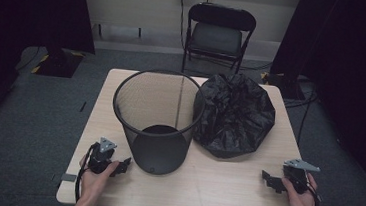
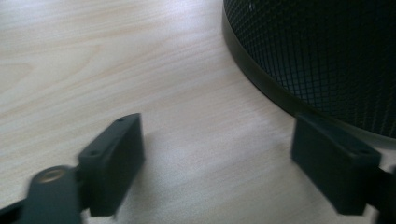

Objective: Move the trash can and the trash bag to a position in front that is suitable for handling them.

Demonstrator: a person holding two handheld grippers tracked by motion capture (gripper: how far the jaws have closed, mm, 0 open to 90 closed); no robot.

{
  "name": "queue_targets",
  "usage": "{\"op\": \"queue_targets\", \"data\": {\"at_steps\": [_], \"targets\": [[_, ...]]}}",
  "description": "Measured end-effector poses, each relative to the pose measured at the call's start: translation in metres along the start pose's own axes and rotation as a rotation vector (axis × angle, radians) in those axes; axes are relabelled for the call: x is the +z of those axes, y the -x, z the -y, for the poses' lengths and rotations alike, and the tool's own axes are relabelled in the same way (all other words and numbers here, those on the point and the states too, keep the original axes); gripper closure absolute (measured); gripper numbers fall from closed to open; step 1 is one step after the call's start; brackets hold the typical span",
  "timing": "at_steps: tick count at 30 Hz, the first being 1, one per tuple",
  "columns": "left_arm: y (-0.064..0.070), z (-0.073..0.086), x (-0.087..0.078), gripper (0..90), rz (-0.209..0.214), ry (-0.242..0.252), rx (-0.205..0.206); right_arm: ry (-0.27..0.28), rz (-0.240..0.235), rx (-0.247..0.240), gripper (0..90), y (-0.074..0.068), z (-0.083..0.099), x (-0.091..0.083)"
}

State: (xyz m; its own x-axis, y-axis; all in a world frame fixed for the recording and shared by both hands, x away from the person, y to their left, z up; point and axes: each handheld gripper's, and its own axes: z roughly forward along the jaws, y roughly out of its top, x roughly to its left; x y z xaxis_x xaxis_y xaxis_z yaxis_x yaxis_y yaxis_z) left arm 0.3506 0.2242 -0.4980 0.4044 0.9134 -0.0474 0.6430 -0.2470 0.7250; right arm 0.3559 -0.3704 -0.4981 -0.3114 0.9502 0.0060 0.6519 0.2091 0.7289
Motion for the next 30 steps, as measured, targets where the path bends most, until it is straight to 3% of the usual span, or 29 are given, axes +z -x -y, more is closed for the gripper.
{"op": "queue_targets", "data": {"at_steps": [3,9,11,13,15,20,26,27,30], "targets": [[-0.001,0.000,-0.001,16.1,0.014,0.007,-0.008,0.003,-0.007,0.006,12.4,0.001,-0.001,-0.001],[0.002,-0.002,-0.012,16.7,0.043,0.056,-0.038,0.067,-0.040,-0.017,12.7,-0.005,-0.007,-0.013],[0.001,-0.003,-0.017,18.5,0.031,0.079,-0.054,0.086,-0.062,-0.026,13.4,-0.010,-0.009,-0.018],[0.000,-0.006,-0.022,19.0,0.033,0.104,-0.066,0.115,-0.074,-0.048,13.0,-0.017,-0.013,-0.023],[0.000,-0.007,-0.027,19.5,0.028,0.125,-0.054,0.142,-0.114,-0.037,12.7,-0.025,-0.017,-0.029],[-0.001,-0.011,-0.035,18.7,0.058,0.195,-0.065,0.195,-0.177,-0.057,12.7,-0.045,-0.028,-0.038],[0.004,-0.017,-0.040,17.8,0.034,0.212,-0.061,0.224,-0.236,-0.088,12.7,-0.066,-0.039,-0.040],[0.006,-0.018,-0.040,17.8,0.029,0.209,-0.051,0.234,-0.266,-0.112,12.7,-0.075,-0.044,-0.040],[0.004,-0.022,-0.042,16.7,0.028,0.215,-0.045,0.252,-0.285,-0.144,12.9,-0.088,-0.054,-0.039]]}}
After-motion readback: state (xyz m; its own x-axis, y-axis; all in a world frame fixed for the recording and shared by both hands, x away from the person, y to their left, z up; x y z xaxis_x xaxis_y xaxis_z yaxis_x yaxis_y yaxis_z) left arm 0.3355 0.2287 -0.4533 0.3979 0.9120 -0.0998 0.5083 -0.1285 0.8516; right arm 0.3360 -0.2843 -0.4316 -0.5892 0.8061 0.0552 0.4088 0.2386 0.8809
